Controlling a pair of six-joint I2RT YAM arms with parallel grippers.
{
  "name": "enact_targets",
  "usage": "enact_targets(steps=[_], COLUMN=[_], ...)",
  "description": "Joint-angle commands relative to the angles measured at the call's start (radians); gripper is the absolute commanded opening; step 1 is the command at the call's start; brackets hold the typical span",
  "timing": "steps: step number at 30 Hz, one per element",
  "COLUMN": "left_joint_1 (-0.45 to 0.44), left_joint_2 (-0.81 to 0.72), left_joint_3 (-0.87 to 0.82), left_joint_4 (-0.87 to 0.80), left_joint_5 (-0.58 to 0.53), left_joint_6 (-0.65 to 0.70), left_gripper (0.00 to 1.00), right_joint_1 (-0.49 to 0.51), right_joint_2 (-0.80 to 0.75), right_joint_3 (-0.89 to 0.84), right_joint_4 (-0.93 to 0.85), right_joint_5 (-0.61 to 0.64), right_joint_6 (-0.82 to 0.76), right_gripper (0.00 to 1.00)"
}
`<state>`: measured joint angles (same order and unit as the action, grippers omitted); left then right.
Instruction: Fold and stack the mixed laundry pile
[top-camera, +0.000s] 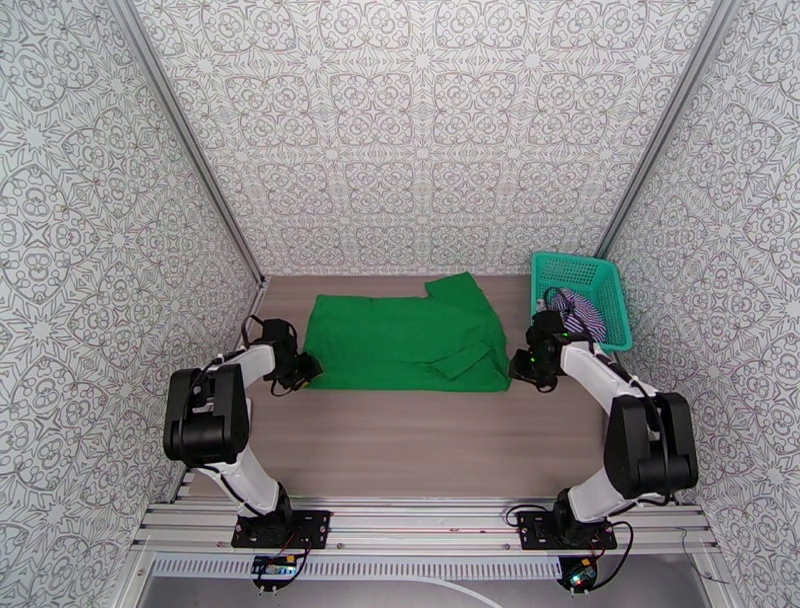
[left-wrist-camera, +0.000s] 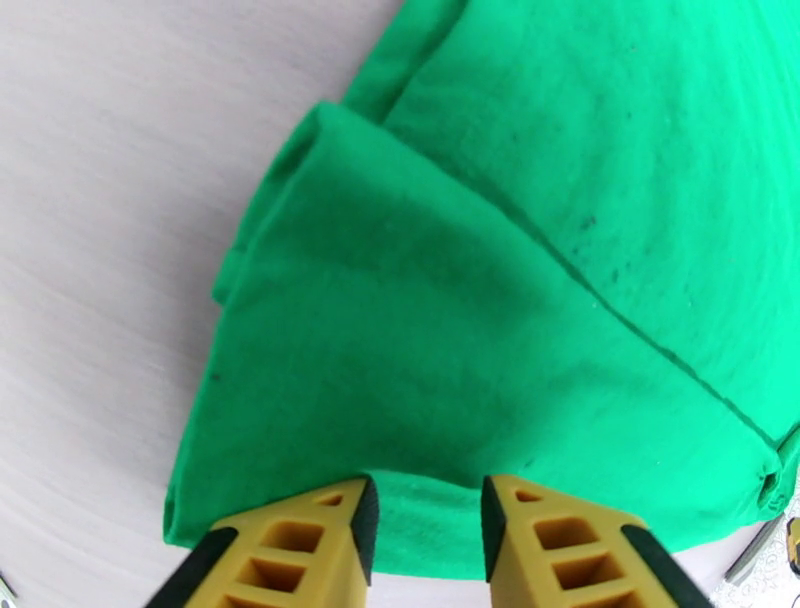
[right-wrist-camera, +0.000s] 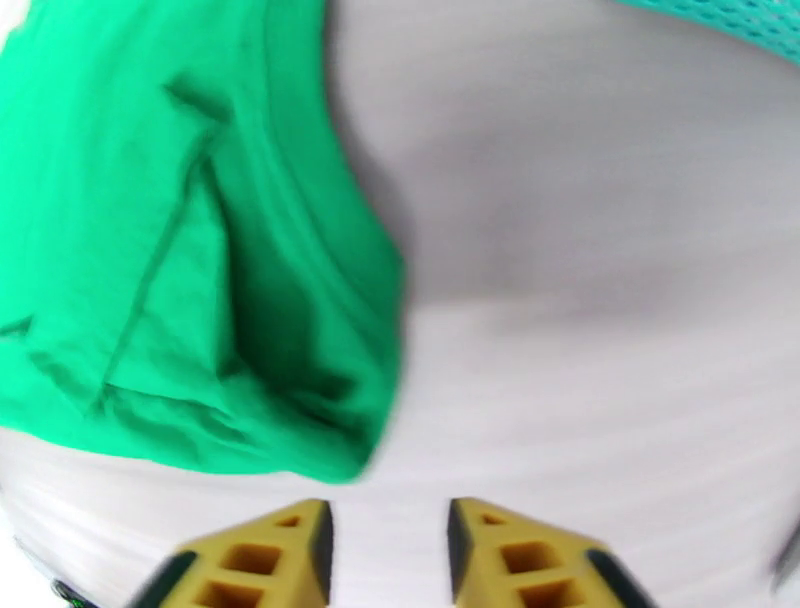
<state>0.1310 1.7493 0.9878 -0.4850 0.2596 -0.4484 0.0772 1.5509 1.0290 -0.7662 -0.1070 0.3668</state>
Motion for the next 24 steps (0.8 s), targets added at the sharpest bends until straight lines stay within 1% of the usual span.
enact_targets(steps=[1, 4, 7, 10, 12, 15, 18, 21, 24], left_joint_1=[0.021, 0.02, 0.006, -0.024, -0.047, -0.061, -0.067, -0.056, -0.035], left_joint_2=[-0.003, -0.054, -0.118, -0.154, -0.162, -0.135, -0.077, -0.005, 0.063], left_joint_3=[-0.002, 0.015, 0.04, 0.072, 0.09, 0.096, 0.105, 0.115, 0.117], left_joint_4=[-0.046, -0.09, -0.132, -0.164, -0.169, -0.142, -0.11, -0.073, -0.046], left_joint_5=[-0.074, -0.085, -0.095, -0.095, -0.096, -0.072, -0.053, -0.032, -0.023], left_joint_6=[0.031, 0.046, 0.061, 0.072, 0.071, 0.065, 0.065, 0.061, 0.054], left_gripper=[0.4, 0.43, 0.46, 0.46, 0.47, 0.47, 0.46, 0.46, 0.45], right_joint_1=[-0.001, 0.012, 0.061, 0.133, 0.19, 0.271, 0.332, 0.346, 0.345], right_joint_2=[-0.035, -0.053, -0.061, -0.042, -0.002, 0.078, 0.188, 0.294, 0.378], right_joint_3=[-0.025, -0.005, 0.032, 0.065, 0.094, 0.138, 0.221, 0.283, 0.322], right_joint_4=[-0.064, -0.076, -0.063, 0.005, 0.063, 0.165, 0.189, 0.195, 0.181], right_joint_5=[0.046, 0.033, 0.003, -0.062, -0.098, -0.138, -0.124, -0.127, -0.076], right_joint_6=[-0.007, -0.011, -0.009, 0.048, 0.12, 0.207, 0.216, 0.212, 0.185], right_gripper=[0.43, 0.44, 0.43, 0.43, 0.44, 0.45, 0.45, 0.45, 0.44])
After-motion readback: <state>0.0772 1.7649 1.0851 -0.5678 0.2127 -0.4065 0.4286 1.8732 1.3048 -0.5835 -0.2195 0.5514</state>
